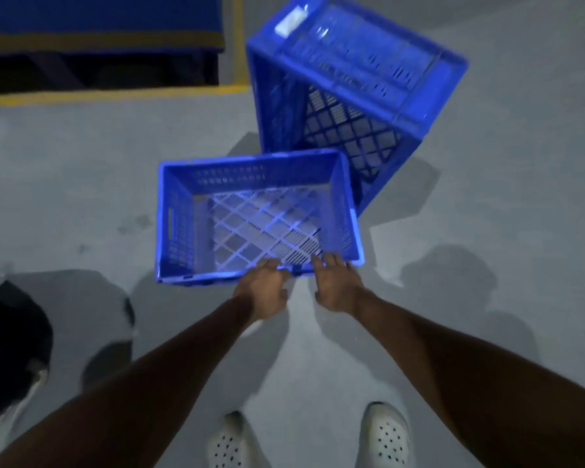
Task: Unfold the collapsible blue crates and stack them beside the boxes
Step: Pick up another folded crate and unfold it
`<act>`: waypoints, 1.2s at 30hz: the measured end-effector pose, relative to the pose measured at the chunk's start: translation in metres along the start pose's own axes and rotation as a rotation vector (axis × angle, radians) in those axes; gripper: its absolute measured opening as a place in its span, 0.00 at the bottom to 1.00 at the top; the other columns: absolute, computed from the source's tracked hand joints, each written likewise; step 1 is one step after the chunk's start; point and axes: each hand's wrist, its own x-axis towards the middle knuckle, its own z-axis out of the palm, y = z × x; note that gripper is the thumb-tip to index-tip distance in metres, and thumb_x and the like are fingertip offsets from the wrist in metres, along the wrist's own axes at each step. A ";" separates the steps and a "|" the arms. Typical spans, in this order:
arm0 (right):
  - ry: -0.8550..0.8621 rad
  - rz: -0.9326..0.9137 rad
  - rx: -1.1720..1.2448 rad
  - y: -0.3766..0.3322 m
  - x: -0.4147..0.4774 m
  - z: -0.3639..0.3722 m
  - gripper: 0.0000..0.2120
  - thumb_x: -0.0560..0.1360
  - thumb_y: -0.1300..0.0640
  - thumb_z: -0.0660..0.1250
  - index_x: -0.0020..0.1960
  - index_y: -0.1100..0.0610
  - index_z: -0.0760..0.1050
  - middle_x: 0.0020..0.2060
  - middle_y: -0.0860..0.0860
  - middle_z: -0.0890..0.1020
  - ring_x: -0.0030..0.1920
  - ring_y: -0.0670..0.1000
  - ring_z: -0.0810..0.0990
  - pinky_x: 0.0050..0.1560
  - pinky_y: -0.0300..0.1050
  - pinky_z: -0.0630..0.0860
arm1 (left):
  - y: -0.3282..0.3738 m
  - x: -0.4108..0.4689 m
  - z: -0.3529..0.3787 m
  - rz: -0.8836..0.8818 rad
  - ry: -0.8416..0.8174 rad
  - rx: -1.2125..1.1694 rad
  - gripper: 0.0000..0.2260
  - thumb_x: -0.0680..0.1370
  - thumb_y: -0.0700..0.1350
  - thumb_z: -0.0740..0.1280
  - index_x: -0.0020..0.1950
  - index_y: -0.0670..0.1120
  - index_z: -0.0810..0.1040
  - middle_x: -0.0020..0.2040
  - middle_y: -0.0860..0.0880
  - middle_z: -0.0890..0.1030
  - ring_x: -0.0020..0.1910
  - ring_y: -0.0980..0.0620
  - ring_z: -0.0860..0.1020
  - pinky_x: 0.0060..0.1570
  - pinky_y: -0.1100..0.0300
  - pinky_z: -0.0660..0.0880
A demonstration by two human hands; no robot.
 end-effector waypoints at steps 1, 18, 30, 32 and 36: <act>0.003 -0.005 -0.046 -0.001 0.013 0.008 0.38 0.74 0.53 0.66 0.78 0.57 0.51 0.75 0.60 0.58 0.76 0.60 0.55 0.73 0.59 0.56 | -0.004 0.011 0.010 -0.009 -0.015 0.014 0.21 0.76 0.50 0.64 0.69 0.49 0.72 0.76 0.43 0.62 0.75 0.43 0.60 0.72 0.50 0.60; 0.061 -0.008 -0.168 0.009 0.004 0.050 0.13 0.75 0.57 0.61 0.57 0.53 0.78 0.56 0.53 0.78 0.58 0.57 0.77 0.53 0.50 0.75 | -0.014 -0.003 0.046 -0.144 0.061 0.136 0.16 0.73 0.45 0.66 0.60 0.48 0.69 0.59 0.48 0.75 0.61 0.45 0.72 0.58 0.52 0.69; -0.138 -0.038 -0.101 -0.027 -0.110 -0.156 0.18 0.72 0.56 0.66 0.62 0.53 0.75 0.59 0.53 0.80 0.60 0.57 0.79 0.55 0.51 0.76 | 0.031 -0.082 -0.141 -0.047 -0.183 0.017 0.20 0.72 0.42 0.66 0.65 0.51 0.76 0.62 0.45 0.77 0.63 0.43 0.76 0.60 0.51 0.73; -0.189 -0.071 -0.122 -0.042 -0.139 -0.191 0.17 0.71 0.56 0.66 0.60 0.54 0.75 0.58 0.54 0.80 0.59 0.58 0.79 0.53 0.51 0.77 | 0.041 -0.112 -0.168 -0.060 -0.209 -0.040 0.21 0.72 0.42 0.67 0.65 0.50 0.75 0.63 0.43 0.77 0.65 0.43 0.75 0.61 0.52 0.72; -0.309 -0.073 -0.129 -0.074 -0.202 -0.238 0.18 0.71 0.52 0.68 0.60 0.54 0.75 0.58 0.53 0.80 0.58 0.56 0.80 0.50 0.48 0.76 | 0.075 -0.171 -0.219 -0.014 -0.266 -0.070 0.21 0.72 0.44 0.69 0.65 0.49 0.76 0.61 0.42 0.78 0.62 0.42 0.76 0.58 0.52 0.75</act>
